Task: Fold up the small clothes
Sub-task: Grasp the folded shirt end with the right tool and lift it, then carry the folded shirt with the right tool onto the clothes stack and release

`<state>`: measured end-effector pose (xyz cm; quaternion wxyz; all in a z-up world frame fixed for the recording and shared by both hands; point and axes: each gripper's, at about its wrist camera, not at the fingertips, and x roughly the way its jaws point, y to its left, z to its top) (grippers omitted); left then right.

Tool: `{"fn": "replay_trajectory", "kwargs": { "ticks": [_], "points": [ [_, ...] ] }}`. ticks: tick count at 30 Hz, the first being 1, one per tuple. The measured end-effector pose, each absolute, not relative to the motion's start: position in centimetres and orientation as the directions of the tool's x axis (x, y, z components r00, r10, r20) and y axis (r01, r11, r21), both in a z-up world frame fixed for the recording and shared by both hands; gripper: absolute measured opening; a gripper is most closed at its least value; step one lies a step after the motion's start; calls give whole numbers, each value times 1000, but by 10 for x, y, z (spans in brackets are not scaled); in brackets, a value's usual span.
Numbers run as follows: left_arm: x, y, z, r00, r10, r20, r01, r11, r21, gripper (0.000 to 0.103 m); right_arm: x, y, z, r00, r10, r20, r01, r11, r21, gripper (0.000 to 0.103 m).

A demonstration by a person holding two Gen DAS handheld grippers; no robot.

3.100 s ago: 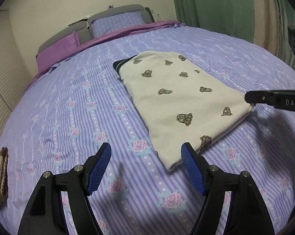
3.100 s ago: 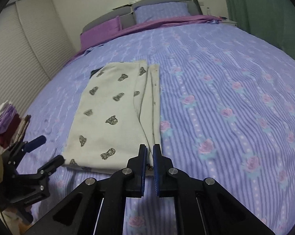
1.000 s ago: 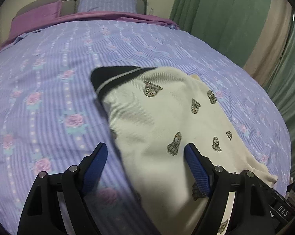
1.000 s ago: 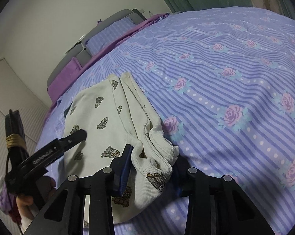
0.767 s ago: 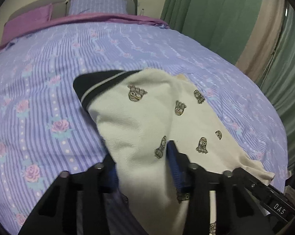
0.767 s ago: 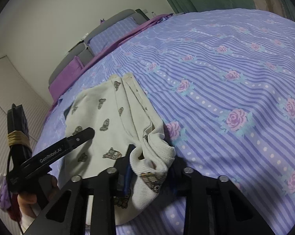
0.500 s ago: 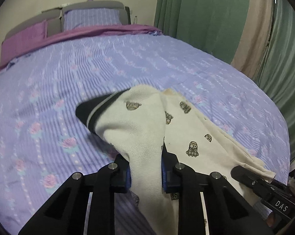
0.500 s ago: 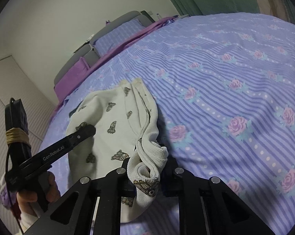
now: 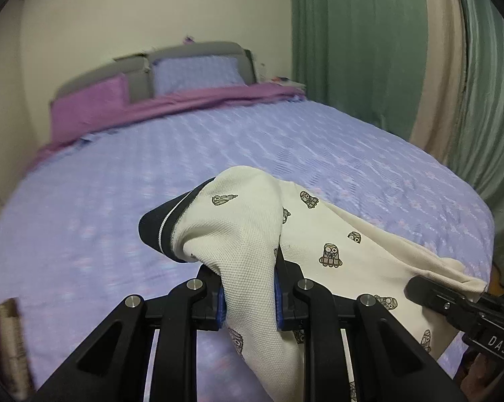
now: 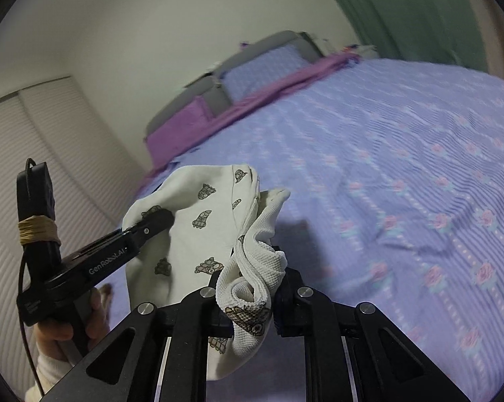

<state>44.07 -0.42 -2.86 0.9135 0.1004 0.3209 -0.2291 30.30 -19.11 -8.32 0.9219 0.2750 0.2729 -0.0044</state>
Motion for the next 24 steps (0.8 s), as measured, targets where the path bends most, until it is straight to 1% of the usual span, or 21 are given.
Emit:
{"fn": "replay_trajectory", "kwargs": {
  "ticks": [5,8,17,22,24],
  "points": [
    [414,52,7,744,-276,-608,416,904,99,22,299,-134,-50,851,253,-460,19,861,509,17],
    [407,92,24,768,-232,-597,368,923,114,22,306,-99,-32,849,312,-426,-60,859,509,16],
    [419,231,80,809,-98,-579,230,960,158,22,358,30,20,792,495,-357,-289,820,495,16],
    [434,301,112,836,12,-548,169,945,278,22,398,99,36,752,562,-344,-371,793,483,16],
    [443,331,123,834,36,-551,153,944,293,22,413,127,41,728,592,-347,-398,776,489,16]
  ]
}}
